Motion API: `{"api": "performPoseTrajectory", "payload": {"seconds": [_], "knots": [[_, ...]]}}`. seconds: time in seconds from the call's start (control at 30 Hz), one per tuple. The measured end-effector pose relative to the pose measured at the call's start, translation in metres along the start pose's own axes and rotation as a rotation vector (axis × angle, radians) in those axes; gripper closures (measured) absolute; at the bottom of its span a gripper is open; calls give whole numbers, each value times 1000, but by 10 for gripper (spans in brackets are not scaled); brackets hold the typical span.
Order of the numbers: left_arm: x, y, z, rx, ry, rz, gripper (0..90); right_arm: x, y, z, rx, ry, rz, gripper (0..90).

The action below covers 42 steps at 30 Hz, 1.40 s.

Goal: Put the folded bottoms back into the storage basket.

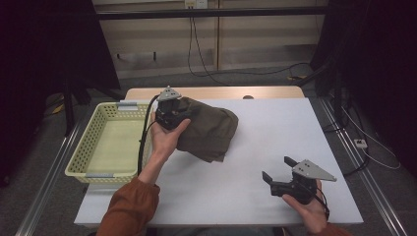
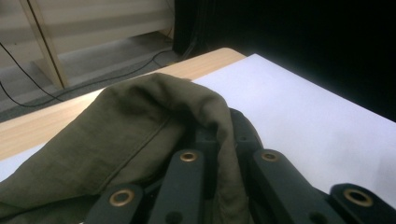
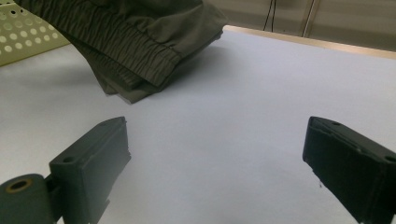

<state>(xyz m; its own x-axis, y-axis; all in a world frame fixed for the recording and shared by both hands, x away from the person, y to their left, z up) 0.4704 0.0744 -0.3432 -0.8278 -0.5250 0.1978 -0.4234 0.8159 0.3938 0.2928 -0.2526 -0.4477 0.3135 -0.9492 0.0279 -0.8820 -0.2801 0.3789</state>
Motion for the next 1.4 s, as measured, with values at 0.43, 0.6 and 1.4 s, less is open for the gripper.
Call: {"api": "performPoseTrajectory", "payload": {"seconds": [0.43,0.6,1.4], "knots": [[8,28,-10,72,-37,0,863,1,0,0,0,-1,-2,72],[11,38,-12,79,-56,-7,863,0,-1,0,0,2,-3,72],[24,96,-21,121,-115,-64,863,-1,0,0,-1,2,-4,72]]}}
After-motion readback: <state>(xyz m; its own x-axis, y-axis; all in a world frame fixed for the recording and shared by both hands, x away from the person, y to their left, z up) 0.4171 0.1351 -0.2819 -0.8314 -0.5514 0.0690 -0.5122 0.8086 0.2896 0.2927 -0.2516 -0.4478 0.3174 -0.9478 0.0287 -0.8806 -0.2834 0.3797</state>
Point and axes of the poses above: each handheld gripper's, and its own axes: y roughly backward along the jaws, z roughly out of its underside, x roughly to its right, the point moved 3 cm from there along -y, roughly forward along the jaws, and after that the axes turned 9 degrees about z, right-handed, at the moved point
